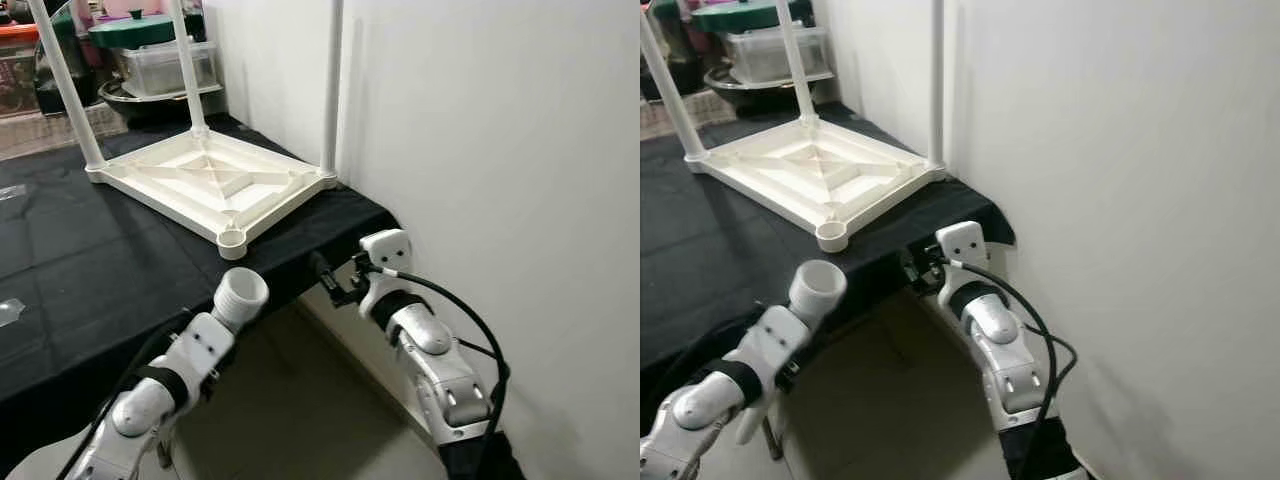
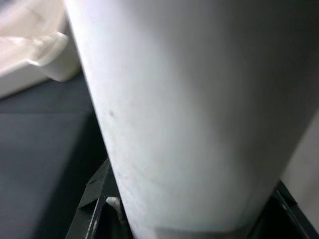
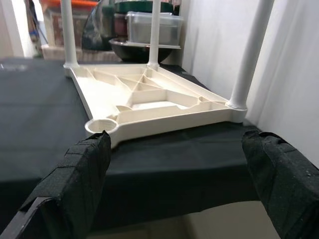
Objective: Building children table
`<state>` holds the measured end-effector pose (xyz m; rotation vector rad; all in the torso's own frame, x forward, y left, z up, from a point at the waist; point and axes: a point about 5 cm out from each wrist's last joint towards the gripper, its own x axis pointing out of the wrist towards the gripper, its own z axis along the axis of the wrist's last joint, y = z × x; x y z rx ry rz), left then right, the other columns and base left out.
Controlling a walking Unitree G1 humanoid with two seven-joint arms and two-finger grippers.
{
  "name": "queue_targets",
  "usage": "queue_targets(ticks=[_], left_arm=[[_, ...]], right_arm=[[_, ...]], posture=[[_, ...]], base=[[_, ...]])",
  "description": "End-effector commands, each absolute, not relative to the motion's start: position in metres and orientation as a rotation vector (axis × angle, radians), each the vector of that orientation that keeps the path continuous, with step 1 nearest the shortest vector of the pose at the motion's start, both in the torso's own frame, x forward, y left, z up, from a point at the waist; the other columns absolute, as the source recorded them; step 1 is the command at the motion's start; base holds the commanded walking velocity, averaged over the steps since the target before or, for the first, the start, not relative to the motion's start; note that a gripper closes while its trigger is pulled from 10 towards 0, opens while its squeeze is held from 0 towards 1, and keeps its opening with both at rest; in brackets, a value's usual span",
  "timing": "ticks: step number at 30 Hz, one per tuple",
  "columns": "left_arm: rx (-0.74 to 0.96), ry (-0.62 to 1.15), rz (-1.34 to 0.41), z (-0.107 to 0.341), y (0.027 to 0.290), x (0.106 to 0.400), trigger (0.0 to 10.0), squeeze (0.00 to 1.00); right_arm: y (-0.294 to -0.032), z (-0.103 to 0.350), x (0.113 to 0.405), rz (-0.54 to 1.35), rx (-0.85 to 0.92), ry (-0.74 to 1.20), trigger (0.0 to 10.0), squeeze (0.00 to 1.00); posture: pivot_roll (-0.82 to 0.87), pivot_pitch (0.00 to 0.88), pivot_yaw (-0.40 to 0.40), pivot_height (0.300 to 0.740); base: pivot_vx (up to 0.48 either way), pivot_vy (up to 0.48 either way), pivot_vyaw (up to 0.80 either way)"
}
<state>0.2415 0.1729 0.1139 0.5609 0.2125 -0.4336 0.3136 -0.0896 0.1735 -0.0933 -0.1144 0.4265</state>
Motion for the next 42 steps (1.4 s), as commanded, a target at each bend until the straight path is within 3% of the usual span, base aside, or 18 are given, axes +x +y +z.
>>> queue_targets(ticks=[1, 11, 20, 30, 42], left_arm=[[0.585, 0.246, -0.453, 0.11, 0.174, 0.238, 10.0, 0.0], [0.701, 0.266, -0.531, 0.107, 0.182, 0.232, 10.0, 0.0], [0.876, 0.363, -0.667, 0.1, 0.2, 0.222, 10.0, 0.0], [0.999, 0.426, -0.74, 0.099, 0.222, 0.228, 10.0, 0.0], [1.007, 0.386, -0.799, 0.098, 0.212, 0.234, 10.0, 0.0]], right_arm=[[-0.084, 0.17, 0.311, 0.461, -0.128, -0.12, 10.0, 0.0], [-0.077, 0.163, 0.303, 0.639, -0.257, -0.134, 10.0, 0.0], [-0.081, 0.156, 0.292, 0.907, -0.524, -0.145, 10.0, 0.0], [-0.085, 0.162, 0.265, 1.376, -0.751, -0.11, 10.0, 0.0], [-0.068, 0.177, 0.265, 1.468, -0.703, -0.177, 10.0, 0.0]], posture=[[-0.02, 0.0, -0.025, 0.74], [-0.01, 0.0, -0.033, 0.74], [-0.02, 0.0, -0.028, 0.74], [-0.03, 0.0, -0.021, 0.74], [-0.03, 0.0, -0.028, 0.74]], base=[[0.0, 0.0, 0.0], [0.0, 0.0, 0.0], [0.0, 0.0, 0.0], [0.0, 0.0, 0.0], [0.0, 0.0, 0.0]])
